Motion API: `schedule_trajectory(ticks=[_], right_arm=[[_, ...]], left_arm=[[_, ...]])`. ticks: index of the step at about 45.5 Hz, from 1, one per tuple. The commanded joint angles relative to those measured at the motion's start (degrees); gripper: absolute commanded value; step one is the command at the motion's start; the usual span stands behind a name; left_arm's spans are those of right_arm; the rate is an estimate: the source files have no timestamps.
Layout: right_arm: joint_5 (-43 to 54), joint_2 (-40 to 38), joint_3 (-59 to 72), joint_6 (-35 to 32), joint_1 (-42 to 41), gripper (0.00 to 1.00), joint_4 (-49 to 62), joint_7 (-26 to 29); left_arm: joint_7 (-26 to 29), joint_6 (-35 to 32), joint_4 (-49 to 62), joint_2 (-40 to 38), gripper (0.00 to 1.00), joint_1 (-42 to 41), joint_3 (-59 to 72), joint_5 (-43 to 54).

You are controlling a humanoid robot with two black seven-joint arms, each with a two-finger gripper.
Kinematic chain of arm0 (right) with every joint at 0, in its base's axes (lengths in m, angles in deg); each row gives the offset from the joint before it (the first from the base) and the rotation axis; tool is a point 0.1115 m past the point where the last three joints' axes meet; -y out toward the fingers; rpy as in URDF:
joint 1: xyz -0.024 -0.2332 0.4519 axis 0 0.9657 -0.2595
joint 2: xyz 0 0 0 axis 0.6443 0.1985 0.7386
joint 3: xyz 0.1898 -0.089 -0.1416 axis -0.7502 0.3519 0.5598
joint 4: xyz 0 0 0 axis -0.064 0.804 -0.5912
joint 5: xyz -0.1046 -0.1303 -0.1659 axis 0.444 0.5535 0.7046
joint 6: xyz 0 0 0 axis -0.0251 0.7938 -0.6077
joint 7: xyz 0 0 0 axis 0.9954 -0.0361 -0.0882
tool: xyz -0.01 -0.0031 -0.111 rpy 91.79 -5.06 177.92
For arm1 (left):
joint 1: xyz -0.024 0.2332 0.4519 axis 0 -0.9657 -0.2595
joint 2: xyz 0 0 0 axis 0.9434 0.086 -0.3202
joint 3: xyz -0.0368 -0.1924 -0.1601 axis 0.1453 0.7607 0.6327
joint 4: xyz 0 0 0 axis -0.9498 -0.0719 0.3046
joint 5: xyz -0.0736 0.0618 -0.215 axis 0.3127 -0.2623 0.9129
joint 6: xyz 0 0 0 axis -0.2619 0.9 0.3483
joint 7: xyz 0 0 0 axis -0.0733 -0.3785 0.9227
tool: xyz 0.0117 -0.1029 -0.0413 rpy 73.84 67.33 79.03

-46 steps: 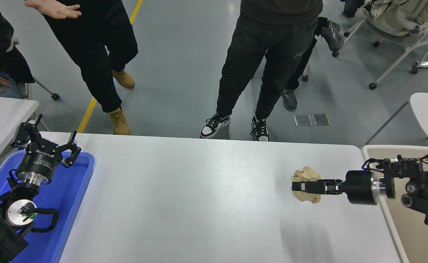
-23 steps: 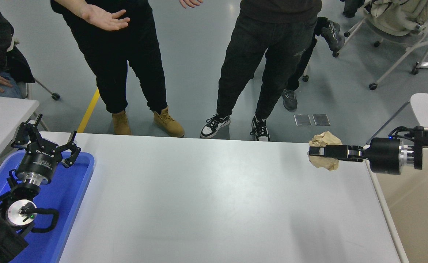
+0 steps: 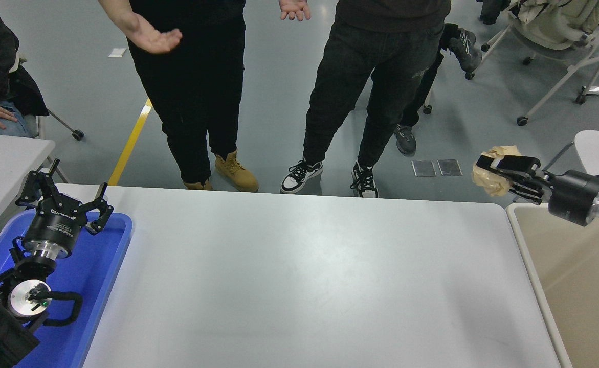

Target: Clean the table surface

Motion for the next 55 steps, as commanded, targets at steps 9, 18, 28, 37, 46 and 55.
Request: schedule_trajectory(ticks=[9,18,28,37,46,55], right_arm=[[-12.46,3.23,-1.24,-0.23,3.15,0.0,14.32,4.89],[-17.74,5.78,-1.32,-0.14,4.29,0.0,21.43,11.82],[-23.27,6.84,-2.02,-0.14,4.64,0.0,24.78,22.99],[-26.97,7.45,-4.05,0.12,4.64,0.0,26.97,29.41],[-29.52,8.86,-6.59,0.38,4.64,0.0,31.02,35.03],[-31.36,10.26,-10.37,2.84,4.73,0.0,35.15,41.01]], left_arm=[[0.0,0.0,0.0,0.0,1.0,0.0,0.0,0.0],[0.0,0.0,0.0,0.0,1.0,0.0,0.0,0.0],[0.0,0.0,0.0,0.0,1.0,0.0,0.0,0.0],[0.0,0.0,0.0,0.0,1.0,0.0,0.0,0.0],[0.0,0.0,0.0,0.0,1.0,0.0,0.0,0.0],[0.0,0.0,0.0,0.0,1.0,0.0,0.0,0.0]])
